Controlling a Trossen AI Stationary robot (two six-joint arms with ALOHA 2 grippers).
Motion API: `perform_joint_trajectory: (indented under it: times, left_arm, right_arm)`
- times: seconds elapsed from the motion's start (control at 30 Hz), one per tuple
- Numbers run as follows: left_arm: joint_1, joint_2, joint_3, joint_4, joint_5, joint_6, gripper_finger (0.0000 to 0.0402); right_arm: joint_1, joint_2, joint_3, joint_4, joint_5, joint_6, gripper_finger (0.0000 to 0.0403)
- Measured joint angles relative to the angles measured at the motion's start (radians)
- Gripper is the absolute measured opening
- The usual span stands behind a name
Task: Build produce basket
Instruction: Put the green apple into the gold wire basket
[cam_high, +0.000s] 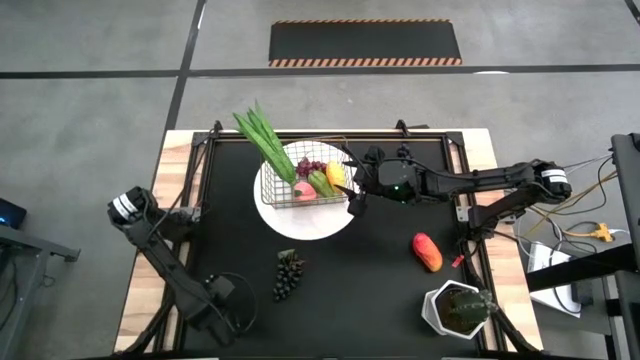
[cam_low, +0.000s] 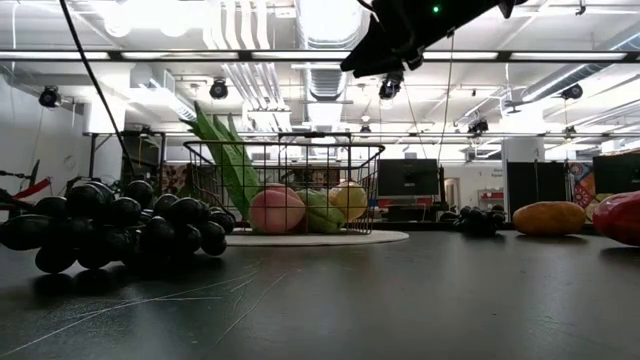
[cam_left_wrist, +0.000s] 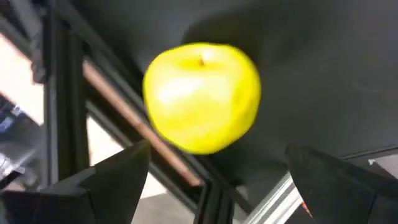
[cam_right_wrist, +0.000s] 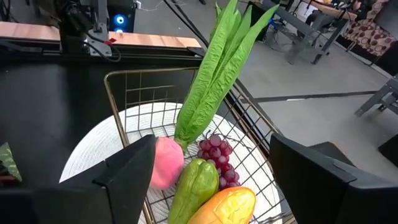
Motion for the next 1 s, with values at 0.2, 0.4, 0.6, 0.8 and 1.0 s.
perform_joint_trajectory:
  times: [0.2,0.4,0.6,0.8,1.0]
  left_arm:
    - [-0.003,0.003,-0.04,0.01,-0.024,0.0,0.0354]
    - [-0.004,0.003,-0.082,0.016,-0.023,0.008,0.0354]
    - [-0.013,0.003,-0.105,0.084,-0.026,-0.006,0.0354]
    - [-0.031,0.004,-0.144,0.153,-0.021,-0.044,0.035]
    - [-0.033,0.006,-0.142,0.15,-0.04,-0.044,0.0307]
  right_arm:
    - [0.0,0.0,0.0,-0.002,0.0,0.008,0.0297]
    - [0.0,-0.001,0.0,-0.006,0.0,0.014,0.03]
    - [0.0,-0.001,0.0,-0.006,0.0,0.017,0.0295]
    - [0.0,-0.001,0.0,-0.006,0.0,0.016,0.0292]
    - [0.0,-0.001,-0.005,-0.003,0.0,0.007,0.0292]
